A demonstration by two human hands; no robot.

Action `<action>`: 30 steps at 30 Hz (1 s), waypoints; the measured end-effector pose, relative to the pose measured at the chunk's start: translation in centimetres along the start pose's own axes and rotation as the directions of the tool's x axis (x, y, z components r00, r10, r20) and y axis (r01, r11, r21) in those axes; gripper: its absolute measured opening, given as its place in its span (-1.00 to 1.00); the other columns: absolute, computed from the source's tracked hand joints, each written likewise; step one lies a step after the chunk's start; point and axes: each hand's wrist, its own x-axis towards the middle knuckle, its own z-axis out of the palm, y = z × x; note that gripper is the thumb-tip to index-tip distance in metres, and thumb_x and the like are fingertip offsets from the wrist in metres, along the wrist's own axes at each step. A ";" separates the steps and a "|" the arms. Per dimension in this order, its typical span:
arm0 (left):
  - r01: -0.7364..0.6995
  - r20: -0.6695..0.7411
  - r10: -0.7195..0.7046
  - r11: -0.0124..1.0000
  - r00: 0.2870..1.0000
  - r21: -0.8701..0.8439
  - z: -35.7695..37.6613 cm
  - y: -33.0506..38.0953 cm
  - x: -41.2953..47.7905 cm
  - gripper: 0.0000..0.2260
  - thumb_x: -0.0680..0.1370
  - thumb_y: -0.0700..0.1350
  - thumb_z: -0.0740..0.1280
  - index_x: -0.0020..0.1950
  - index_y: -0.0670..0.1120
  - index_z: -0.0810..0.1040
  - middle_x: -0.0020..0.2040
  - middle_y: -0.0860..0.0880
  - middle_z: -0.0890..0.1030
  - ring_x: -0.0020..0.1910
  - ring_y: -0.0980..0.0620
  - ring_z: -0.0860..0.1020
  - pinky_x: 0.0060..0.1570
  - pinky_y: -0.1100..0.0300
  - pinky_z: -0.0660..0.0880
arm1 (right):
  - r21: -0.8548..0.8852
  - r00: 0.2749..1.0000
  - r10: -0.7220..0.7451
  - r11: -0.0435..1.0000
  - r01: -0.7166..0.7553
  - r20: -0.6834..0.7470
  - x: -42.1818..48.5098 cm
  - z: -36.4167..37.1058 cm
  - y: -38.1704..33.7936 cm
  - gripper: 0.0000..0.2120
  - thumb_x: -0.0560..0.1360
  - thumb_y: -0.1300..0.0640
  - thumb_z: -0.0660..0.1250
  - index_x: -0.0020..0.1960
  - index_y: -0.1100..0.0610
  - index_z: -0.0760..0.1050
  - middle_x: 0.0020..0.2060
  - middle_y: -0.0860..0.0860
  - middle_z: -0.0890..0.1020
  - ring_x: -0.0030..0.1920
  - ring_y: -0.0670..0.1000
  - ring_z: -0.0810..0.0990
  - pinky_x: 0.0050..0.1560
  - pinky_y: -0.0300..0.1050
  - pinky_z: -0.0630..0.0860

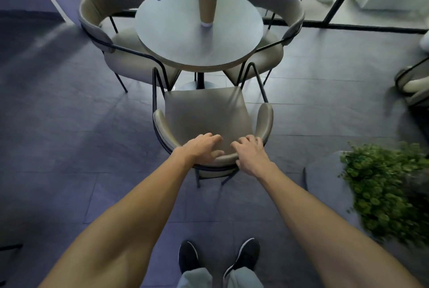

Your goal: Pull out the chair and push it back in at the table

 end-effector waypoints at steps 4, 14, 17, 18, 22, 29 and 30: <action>-0.022 -0.091 0.023 1.000 0.996 0.014 -4.6 4.3 0.8 -0.55 0.62 0.18 0.22 0.47 0.04 0.31 0.31 -0.10 0.46 0.26 -0.15 0.46 0.23 -0.12 0.44 | -0.027 0.999 0.022 0.999 -0.023 -0.046 -0.4 -6.3 3.4 -0.58 0.46 0.07 0.33 0.31 0.02 0.43 0.25 0.09 0.50 0.30 0.19 0.38 0.29 0.14 0.30; 0.015 -0.351 0.035 0.990 0.936 0.139 -14.4 16.7 5.9 -0.60 0.64 0.13 0.18 0.43 0.01 0.38 0.31 -0.17 0.48 0.31 -0.24 0.41 0.22 -0.13 0.40 | -0.053 0.977 0.009 0.998 -0.021 -0.214 0.9 -16.6 13.8 -0.53 0.48 -0.04 0.37 0.35 0.03 0.40 0.27 0.07 0.50 0.31 0.16 0.40 0.29 0.12 0.33; 0.146 -0.428 -0.052 0.971 0.902 0.190 -15.1 19.9 8.3 -0.59 0.63 0.18 0.14 0.40 0.00 0.39 0.34 -0.15 0.47 0.33 -0.22 0.40 0.23 -0.15 0.38 | -0.069 0.976 -0.029 0.998 0.014 -0.217 1.6 -17.7 17.6 -0.55 0.47 0.00 0.38 0.34 0.01 0.41 0.27 0.05 0.50 0.31 0.15 0.41 0.28 0.12 0.35; 0.185 -0.437 -0.084 0.964 0.896 0.193 -15.1 20.9 9.2 -0.58 0.63 0.19 0.13 0.39 0.00 0.39 0.35 -0.15 0.46 0.33 -0.23 0.40 0.23 -0.16 0.37 | -0.079 0.978 -0.037 0.997 0.021 -0.207 1.8 -18.0 19.0 -0.54 0.47 0.01 0.38 0.34 0.01 0.41 0.28 0.05 0.50 0.32 0.15 0.40 0.29 0.11 0.35; 0.240 -0.446 -0.134 0.952 0.885 0.190 -14.5 24.2 12.7 -0.57 0.62 0.21 0.13 0.38 -0.02 0.39 0.34 -0.16 0.45 0.32 -0.22 0.39 0.22 -0.15 0.35 | -0.098 0.990 -0.034 0.995 0.021 -0.135 2.6 -18.5 24.1 -0.49 0.49 0.04 0.38 0.41 0.00 0.35 0.35 0.07 0.44 0.38 0.17 0.35 0.34 0.13 0.31; 0.269 -0.430 -0.178 0.949 0.885 0.162 -15.8 25.9 19.1 -0.58 0.63 0.20 0.12 0.36 -0.04 0.40 0.30 -0.16 0.45 0.29 -0.22 0.40 0.18 -0.11 0.37 | -0.105 0.994 -0.044 0.994 0.034 -0.096 6.6 -19.1 30.2 -0.46 0.52 0.08 0.35 0.47 0.01 0.30 0.39 0.09 0.42 0.39 0.19 0.34 0.36 0.14 0.29; 0.279 -0.430 -0.190 0.948 0.883 0.154 -16.2 25.9 20.3 -0.57 0.63 0.20 0.12 0.36 -0.04 0.40 0.31 -0.17 0.45 0.29 -0.22 0.39 0.18 -0.12 0.37 | -0.106 0.995 -0.048 0.994 0.038 -0.093 7.6 -19.0 30.9 -0.45 0.52 0.08 0.35 0.47 0.01 0.30 0.38 0.09 0.42 0.39 0.19 0.34 0.36 0.14 0.29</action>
